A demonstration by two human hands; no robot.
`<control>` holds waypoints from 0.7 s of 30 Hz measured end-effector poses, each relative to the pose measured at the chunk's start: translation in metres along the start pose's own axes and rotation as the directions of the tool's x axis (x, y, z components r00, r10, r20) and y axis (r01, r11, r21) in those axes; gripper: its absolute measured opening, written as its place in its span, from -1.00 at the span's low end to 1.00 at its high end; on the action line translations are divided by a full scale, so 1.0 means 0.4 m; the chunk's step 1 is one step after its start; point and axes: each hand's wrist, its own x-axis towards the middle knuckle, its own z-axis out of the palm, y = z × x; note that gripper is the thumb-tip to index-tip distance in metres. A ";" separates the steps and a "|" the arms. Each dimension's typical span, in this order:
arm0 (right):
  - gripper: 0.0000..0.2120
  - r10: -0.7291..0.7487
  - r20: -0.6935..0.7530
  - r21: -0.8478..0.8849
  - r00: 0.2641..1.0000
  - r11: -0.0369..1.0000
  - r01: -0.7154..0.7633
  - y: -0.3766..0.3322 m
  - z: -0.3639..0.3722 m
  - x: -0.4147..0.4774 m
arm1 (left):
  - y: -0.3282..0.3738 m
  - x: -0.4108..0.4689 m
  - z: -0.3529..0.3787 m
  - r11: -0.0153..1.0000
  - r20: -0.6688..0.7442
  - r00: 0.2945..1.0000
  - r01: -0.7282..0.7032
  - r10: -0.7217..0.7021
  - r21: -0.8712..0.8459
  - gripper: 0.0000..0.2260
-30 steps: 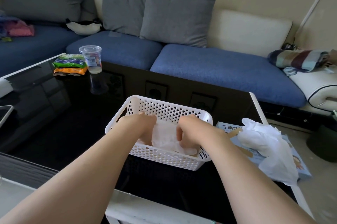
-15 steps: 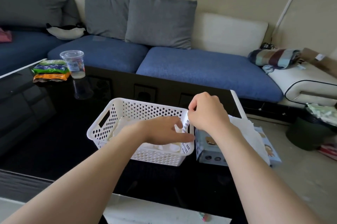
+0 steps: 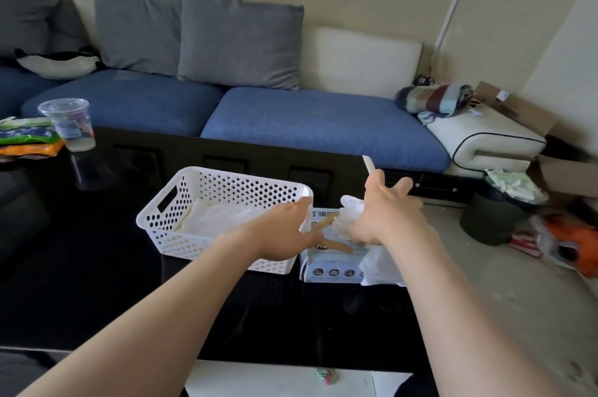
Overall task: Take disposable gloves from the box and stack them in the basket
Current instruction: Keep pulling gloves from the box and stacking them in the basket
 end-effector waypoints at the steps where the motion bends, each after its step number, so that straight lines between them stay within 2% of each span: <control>1: -0.26 0.006 0.014 0.000 1.000 1.000 -0.006 0.011 0.001 0.003 | 0.005 0.006 0.007 1.000 -0.010 1.000 -0.022 0.022 -0.005 -0.17; 4: -0.31 -0.032 -0.025 0.046 0.999 0.998 0.033 0.038 0.003 0.017 | 0.009 0.015 0.023 0.999 0.015 0.999 -0.046 0.046 0.025 -0.06; 8: -0.70 -0.080 -0.135 0.137 0.988 0.986 0.098 0.060 -0.004 0.031 | 0.021 0.025 0.038 0.994 0.003 0.998 -0.056 0.056 0.095 -0.20; 10: -0.81 -0.084 -0.184 0.140 0.979 0.984 0.111 0.061 -0.009 0.033 | 0.025 0.030 0.045 0.992 -0.026 0.997 -0.062 0.066 0.108 -0.22; 13: -0.82 -0.074 -0.228 0.136 0.971 0.985 0.107 0.060 -0.008 0.040 | 0.037 0.035 0.053 0.991 -0.051 0.996 -0.067 0.074 0.119 -0.26; 17: -0.86 -0.069 -0.291 0.139 0.954 0.984 0.114 0.056 0.007 0.057 | 0.054 0.037 0.062 0.994 -0.111 0.991 -0.063 0.073 0.090 -0.48; 21: -0.86 -0.074 -0.375 0.131 0.924 0.983 0.132 0.054 0.015 0.071 | 0.061 0.042 0.068 0.991 -0.138 0.987 -0.068 0.085 0.119 -0.55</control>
